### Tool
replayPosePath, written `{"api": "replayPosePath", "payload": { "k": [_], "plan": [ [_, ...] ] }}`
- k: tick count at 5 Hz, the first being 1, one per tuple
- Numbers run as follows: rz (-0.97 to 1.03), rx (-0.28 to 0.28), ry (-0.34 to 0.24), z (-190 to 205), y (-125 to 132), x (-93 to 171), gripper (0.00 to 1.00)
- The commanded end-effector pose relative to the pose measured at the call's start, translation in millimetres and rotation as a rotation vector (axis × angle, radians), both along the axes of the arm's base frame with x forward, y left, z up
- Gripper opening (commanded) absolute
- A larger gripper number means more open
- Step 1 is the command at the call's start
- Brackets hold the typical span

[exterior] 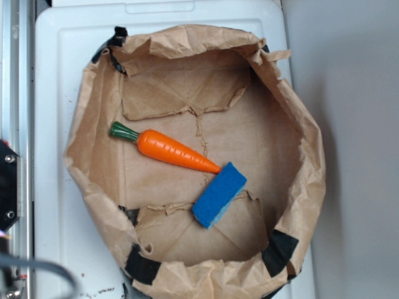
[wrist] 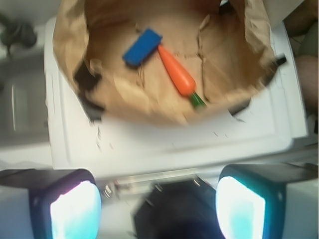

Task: Grab the blue sponge.

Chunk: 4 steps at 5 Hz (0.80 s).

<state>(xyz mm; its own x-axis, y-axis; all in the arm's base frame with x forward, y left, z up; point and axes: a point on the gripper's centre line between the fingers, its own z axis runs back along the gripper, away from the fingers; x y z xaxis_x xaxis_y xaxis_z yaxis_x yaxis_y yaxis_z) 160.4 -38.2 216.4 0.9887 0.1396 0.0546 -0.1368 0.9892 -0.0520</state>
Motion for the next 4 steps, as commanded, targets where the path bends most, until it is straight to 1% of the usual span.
{"api": "replayPosePath", "payload": {
  "k": [1, 2, 4],
  "plan": [
    [0.225, -0.086, -0.074, -2, -22, 104, 1.0],
    [0.439, -0.136, -0.149, -13, -9, 124, 1.0],
    [0.439, -0.136, -0.149, -13, -9, 124, 1.0]
  ]
}}
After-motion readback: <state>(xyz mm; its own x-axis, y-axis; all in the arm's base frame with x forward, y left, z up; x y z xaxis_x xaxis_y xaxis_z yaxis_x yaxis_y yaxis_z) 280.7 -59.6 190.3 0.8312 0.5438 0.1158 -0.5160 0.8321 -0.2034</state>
